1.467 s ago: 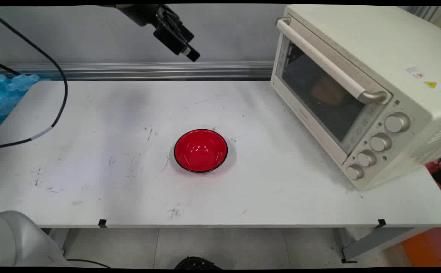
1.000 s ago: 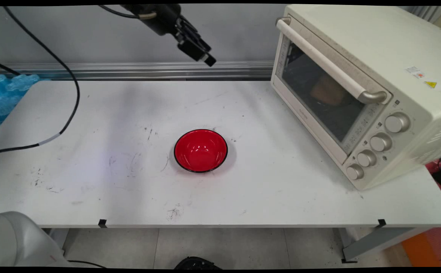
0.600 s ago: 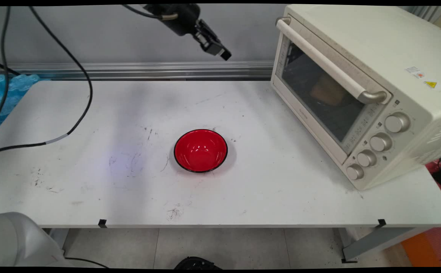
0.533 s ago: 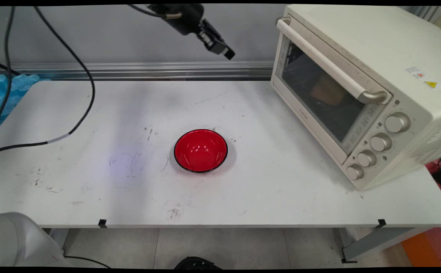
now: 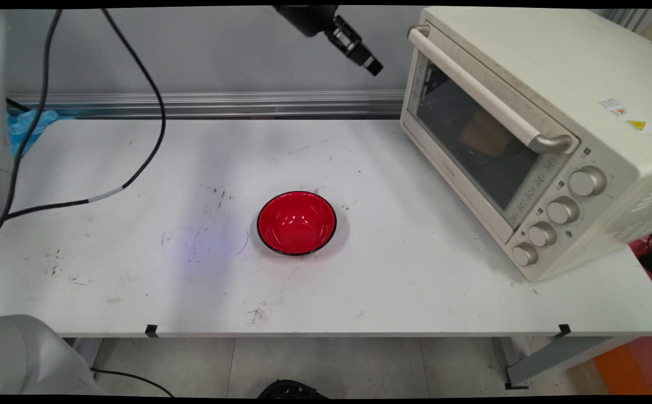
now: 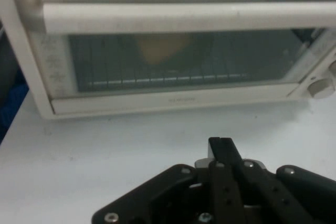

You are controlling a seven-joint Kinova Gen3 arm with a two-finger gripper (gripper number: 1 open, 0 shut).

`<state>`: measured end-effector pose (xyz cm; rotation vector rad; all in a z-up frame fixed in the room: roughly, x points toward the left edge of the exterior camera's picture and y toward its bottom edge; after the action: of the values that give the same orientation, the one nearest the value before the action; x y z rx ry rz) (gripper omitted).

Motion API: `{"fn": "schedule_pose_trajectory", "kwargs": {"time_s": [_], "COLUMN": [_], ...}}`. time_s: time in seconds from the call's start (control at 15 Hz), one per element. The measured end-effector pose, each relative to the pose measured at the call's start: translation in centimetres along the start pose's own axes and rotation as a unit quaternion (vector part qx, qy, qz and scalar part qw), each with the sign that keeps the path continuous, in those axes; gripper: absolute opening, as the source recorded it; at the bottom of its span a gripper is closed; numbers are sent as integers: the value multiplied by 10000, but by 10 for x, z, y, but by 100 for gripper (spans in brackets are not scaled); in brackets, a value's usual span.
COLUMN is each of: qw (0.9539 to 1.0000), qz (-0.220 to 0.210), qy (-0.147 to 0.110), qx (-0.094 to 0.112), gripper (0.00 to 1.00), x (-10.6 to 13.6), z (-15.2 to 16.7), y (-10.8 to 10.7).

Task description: Open the oven

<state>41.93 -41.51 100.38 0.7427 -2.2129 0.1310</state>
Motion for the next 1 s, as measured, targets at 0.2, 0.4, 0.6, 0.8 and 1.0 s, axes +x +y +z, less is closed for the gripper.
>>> {"fn": "schedule_pose_trajectory", "kwargs": {"time_s": [0.2, 0.4, 0.6, 0.8, 1.0], "qw": [10000, 9999, 9998, 9997, 9996], "qz": [-15, -14, -42, -66, -94], "qy": [27, 72, 120, 170, 212], "qx": [-58, -97, -119, -132, -135], "gripper": [0, 0, 0, 0, 0], "x": [19, 37, 54, 70, 83], "z": [8, 17, 26, 36, 47], "y": [-4, -8, -11, -14, -16]}}
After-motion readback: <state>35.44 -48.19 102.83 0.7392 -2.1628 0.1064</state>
